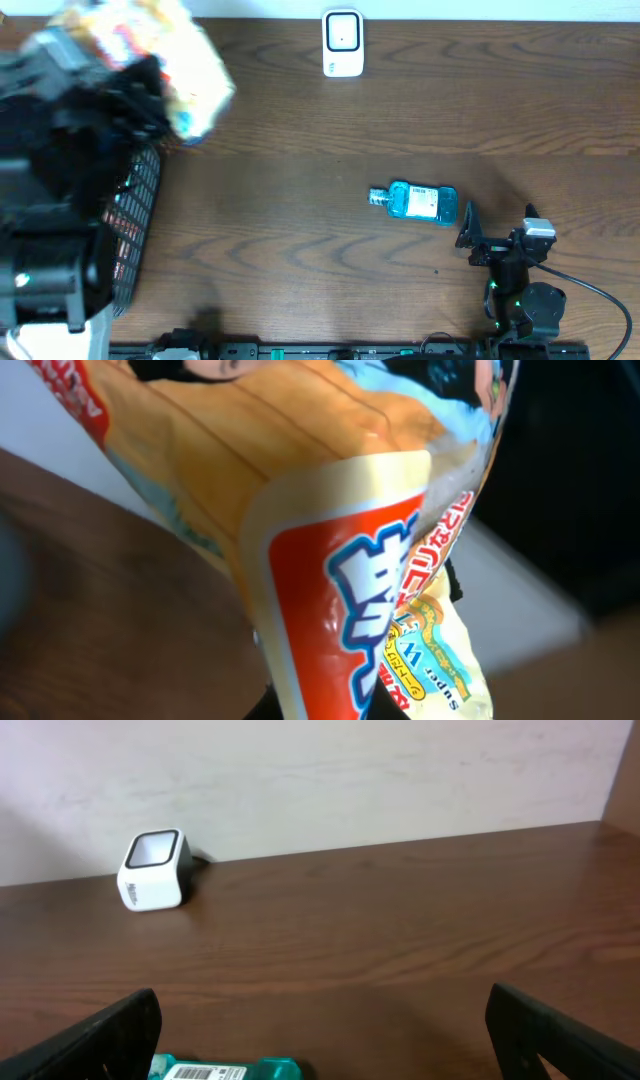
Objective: Scan the item barcode
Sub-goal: 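Reach the left gripper into the basket and grasp the snack bag, then carry the snack bag out and set it beside the bottle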
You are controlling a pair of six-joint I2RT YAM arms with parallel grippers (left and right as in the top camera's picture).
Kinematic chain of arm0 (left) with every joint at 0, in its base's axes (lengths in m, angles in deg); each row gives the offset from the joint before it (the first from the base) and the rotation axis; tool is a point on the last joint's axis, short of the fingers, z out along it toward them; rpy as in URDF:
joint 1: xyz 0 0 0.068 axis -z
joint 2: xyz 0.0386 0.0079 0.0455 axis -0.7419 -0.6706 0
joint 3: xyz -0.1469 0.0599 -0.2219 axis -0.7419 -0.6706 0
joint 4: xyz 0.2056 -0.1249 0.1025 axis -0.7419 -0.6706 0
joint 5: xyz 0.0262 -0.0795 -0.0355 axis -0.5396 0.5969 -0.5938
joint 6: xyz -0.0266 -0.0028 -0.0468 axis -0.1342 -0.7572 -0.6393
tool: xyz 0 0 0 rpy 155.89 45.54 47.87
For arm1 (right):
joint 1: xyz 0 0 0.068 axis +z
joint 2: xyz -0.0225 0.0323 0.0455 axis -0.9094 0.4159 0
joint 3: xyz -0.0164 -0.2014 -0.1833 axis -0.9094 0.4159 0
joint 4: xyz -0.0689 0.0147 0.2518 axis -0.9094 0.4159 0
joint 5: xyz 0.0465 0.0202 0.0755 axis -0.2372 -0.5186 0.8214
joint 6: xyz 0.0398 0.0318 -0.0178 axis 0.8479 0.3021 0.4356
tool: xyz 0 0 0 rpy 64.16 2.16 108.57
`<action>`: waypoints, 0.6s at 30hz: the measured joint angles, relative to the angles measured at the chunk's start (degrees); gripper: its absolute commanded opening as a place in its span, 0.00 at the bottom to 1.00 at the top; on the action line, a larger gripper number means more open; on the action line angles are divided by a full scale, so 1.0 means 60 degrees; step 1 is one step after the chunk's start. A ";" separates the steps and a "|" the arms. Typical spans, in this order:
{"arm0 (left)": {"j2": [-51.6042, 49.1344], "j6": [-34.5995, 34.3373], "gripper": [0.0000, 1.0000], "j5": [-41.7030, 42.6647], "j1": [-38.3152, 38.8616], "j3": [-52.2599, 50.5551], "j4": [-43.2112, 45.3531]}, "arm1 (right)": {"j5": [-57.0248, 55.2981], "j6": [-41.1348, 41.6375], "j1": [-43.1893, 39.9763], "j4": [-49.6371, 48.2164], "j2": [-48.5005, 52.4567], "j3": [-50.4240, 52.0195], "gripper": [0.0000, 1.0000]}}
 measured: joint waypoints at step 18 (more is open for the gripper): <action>-0.4371 0.1428 0.07 -0.0863 0.3891 -0.0007 -0.2922 | 0.0000 0.0000 0.0000 0.0000 0.0000 0.0000 0.99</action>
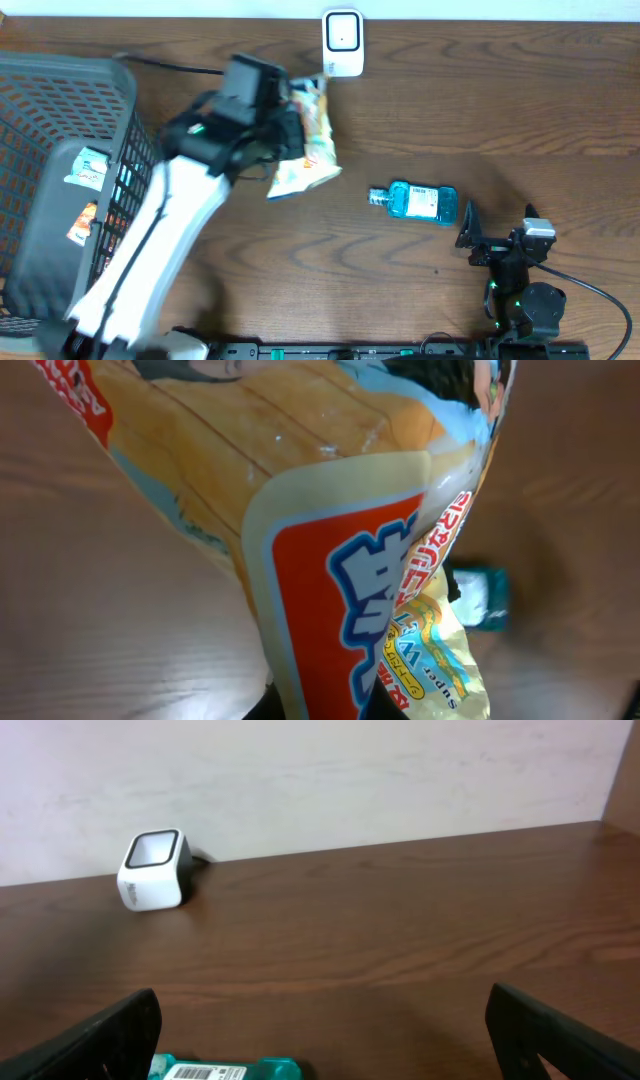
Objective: Scan the item barcode
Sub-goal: 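Carry the snack bag out and set it beside the bottle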
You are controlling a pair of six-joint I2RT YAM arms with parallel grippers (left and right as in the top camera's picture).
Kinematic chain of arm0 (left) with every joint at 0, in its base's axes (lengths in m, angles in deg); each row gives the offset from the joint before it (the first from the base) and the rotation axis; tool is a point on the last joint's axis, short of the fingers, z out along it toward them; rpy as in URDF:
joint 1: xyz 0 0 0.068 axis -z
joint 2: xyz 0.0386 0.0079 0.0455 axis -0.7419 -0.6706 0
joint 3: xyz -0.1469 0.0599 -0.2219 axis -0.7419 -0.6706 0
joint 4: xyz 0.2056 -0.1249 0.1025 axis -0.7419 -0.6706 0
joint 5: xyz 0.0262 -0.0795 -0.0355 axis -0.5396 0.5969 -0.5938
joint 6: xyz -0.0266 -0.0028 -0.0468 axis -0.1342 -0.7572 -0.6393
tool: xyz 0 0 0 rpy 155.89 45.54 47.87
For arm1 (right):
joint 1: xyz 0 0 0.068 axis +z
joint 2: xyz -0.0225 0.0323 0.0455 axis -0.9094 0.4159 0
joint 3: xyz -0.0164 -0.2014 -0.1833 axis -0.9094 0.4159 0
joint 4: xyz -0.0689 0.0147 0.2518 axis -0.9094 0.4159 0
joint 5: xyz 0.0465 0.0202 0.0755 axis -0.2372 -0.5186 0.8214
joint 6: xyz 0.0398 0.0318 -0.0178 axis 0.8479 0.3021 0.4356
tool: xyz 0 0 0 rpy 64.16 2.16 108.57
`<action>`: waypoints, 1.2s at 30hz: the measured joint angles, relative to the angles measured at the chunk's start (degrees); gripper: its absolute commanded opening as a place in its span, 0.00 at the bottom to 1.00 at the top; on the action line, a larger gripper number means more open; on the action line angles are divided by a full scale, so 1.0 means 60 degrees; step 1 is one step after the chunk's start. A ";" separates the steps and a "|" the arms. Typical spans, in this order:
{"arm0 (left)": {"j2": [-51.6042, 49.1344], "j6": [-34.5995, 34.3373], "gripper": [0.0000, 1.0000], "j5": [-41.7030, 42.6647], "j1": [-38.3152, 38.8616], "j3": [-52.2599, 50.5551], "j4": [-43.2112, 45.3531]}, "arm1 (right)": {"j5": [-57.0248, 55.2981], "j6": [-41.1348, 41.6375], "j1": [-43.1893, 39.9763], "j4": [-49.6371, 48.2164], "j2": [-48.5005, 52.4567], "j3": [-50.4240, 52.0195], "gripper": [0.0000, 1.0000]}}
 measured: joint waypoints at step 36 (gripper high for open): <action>-0.2029 0.0200 0.07 -0.1661 0.1570 0.0342 0.0732 | 0.0000 0.0000 0.0000 0.0000 0.0000 0.0000 0.99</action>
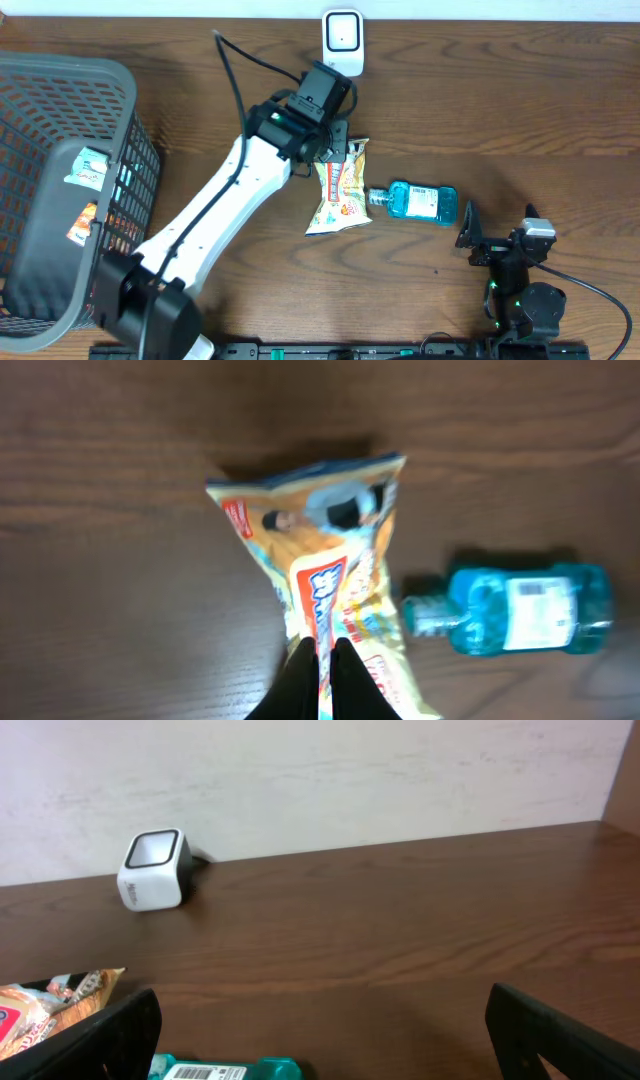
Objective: Scan the item barcode
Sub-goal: 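Carry the snack bag out and set it beside the bottle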
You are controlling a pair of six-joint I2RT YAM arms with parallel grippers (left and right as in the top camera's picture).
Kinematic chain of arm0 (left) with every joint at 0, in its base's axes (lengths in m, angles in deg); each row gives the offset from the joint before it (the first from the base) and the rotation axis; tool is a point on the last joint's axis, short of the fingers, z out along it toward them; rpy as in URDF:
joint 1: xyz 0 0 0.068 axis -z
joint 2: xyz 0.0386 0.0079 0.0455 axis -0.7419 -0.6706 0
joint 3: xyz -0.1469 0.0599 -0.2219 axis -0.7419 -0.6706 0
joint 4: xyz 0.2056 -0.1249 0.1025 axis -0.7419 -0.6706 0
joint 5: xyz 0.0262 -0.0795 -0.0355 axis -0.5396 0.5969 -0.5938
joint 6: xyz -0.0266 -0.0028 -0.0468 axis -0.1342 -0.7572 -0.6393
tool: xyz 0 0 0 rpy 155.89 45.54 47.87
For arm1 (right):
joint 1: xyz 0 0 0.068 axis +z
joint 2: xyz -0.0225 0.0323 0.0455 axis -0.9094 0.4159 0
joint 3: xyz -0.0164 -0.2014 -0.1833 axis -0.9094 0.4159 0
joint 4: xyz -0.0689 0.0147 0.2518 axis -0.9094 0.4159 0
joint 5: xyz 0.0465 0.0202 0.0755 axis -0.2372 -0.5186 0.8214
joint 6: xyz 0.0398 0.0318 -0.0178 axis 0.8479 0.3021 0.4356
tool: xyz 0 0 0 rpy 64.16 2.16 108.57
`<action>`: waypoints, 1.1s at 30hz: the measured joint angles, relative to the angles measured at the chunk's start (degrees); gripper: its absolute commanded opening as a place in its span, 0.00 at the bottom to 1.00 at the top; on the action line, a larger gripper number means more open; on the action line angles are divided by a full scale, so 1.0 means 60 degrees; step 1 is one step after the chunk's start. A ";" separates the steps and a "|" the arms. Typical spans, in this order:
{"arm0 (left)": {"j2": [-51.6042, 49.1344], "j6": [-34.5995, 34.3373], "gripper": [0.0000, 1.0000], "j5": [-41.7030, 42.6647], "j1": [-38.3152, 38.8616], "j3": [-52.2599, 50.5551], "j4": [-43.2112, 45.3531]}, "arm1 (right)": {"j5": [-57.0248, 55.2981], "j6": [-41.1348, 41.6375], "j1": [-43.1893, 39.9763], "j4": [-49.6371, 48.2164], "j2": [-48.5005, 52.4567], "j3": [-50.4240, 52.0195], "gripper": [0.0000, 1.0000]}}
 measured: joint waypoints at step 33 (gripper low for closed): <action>-0.0583 -0.0492 0.08 0.0546 0.0066 -0.0743 -0.0036 | 0.0000 0.0000 0.0000 0.0000 0.0000 0.0000 0.99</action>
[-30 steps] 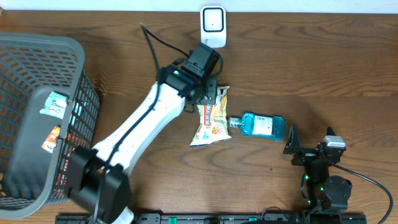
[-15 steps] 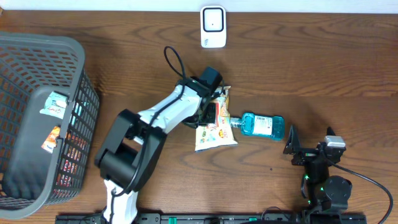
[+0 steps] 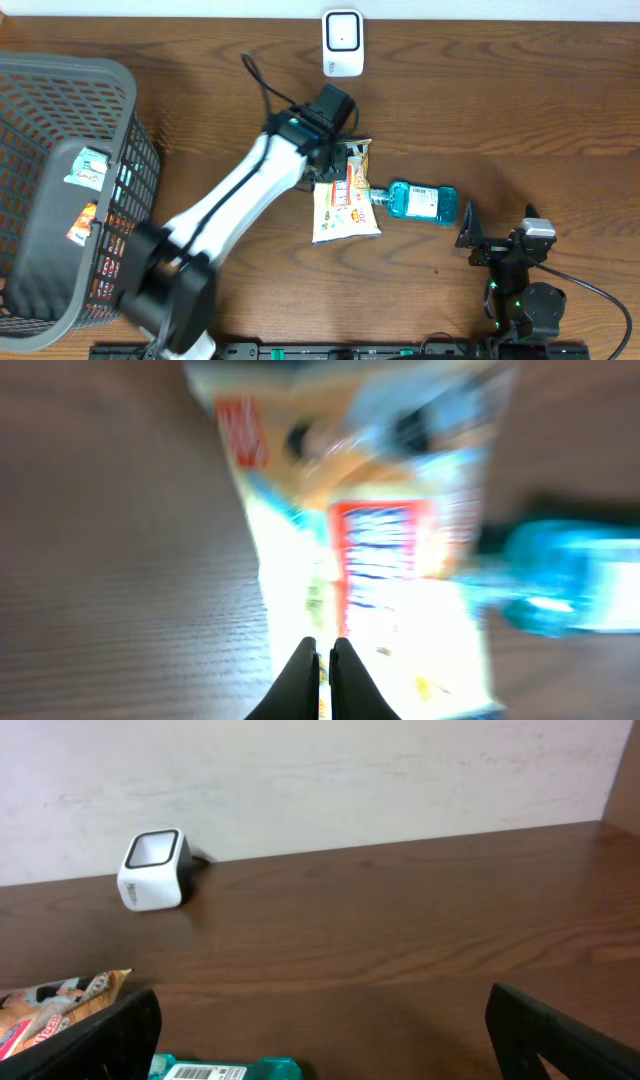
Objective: Scan the item barcode
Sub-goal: 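Carry the snack bag out and set it beside the bottle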
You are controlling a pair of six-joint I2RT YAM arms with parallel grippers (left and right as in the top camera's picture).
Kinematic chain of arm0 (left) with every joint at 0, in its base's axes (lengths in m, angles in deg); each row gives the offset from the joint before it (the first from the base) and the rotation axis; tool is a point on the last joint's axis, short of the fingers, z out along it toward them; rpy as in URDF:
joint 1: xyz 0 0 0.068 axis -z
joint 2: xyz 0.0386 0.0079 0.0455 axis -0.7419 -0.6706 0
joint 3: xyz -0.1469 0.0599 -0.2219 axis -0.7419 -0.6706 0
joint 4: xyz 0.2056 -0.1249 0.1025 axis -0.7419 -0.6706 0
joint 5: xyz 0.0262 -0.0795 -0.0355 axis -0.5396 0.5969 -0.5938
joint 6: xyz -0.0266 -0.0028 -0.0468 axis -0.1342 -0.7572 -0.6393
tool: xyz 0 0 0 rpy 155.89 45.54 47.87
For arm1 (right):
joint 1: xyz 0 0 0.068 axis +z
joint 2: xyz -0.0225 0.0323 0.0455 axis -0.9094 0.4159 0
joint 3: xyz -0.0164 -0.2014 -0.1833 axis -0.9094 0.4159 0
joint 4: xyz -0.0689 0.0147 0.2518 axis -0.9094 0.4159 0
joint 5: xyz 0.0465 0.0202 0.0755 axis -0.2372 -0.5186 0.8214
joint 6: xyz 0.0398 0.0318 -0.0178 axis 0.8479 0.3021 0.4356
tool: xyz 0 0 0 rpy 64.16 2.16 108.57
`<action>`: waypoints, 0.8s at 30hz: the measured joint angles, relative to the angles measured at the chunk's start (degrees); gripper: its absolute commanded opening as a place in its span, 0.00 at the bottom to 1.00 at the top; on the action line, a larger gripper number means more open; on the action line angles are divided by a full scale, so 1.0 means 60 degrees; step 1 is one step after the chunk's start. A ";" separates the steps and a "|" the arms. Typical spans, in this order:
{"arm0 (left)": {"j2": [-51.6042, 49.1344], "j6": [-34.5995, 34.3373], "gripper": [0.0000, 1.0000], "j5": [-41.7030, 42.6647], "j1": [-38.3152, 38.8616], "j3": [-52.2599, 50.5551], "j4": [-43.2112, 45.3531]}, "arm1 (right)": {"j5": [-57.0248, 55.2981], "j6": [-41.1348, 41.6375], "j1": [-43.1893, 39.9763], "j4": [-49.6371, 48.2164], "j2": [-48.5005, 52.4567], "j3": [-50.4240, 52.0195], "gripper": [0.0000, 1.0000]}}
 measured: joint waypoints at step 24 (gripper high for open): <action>-0.1727 -0.0266 0.07 0.0124 0.0747 -0.1107 0.1107 | 0.0000 0.0000 0.0000 0.0000 0.0000 0.0000 0.99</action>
